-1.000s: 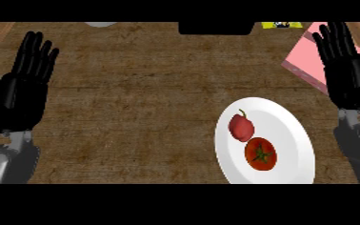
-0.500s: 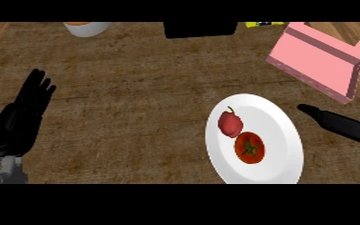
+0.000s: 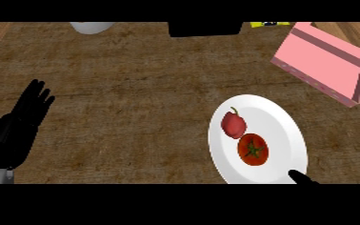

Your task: Pick the tomato from the plate and place it in the cardboard box

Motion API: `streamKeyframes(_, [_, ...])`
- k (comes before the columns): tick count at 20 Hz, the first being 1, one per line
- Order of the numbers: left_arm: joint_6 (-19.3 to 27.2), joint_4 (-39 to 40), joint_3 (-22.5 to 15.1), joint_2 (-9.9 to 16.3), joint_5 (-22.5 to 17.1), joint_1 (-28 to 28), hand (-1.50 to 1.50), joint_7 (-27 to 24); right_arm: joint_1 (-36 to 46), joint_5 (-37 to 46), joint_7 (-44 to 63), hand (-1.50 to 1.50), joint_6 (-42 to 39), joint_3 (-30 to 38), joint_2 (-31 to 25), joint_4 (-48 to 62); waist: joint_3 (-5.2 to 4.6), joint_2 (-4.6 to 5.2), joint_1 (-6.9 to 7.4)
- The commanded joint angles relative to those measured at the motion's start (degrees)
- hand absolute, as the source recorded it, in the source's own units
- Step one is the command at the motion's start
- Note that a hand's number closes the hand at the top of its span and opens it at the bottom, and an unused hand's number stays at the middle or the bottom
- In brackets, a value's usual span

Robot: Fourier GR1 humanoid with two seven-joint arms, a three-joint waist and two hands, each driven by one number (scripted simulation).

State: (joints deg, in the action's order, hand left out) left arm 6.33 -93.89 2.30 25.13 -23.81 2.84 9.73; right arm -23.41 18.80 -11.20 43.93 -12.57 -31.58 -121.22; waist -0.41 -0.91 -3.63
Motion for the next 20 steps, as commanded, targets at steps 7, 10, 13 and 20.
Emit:
streamKeyframes(7, [-1.29,-0.45,0.13,0.56,0.1,-0.19,0.0,-0.44,-20.84,24.44,24.05,-1.5,-9.07,1.89,-8.25,-5.18,-0.62,1.65,1.16])
streamKeyframes(10, [-0.55,-1.65,-0.29,0.3,0.04,-1.35,0.0,0.94,-23.74,30.01,33.39,-1.5,-14.83,0.73,-7.24,-10.25,-0.47,1.71,2.18])
streamKeyframes(13, [-1.57,-2.3,-2.34,-0.26,0.59,-1.58,0.0,0.99,-22.56,34.14,43.02,-1.5,-22.76,-0.84,-6.61,-14.94,-0.4,2.12,4.37])
streamKeyframes(20, [-2.89,0.15,-2.32,-0.56,0.33,-3.29,0.0,1.02,-12.72,39.94,64.21,-1.5,-38.55,-11.46,-1.34,-20.08,-0.04,1.68,5.51])
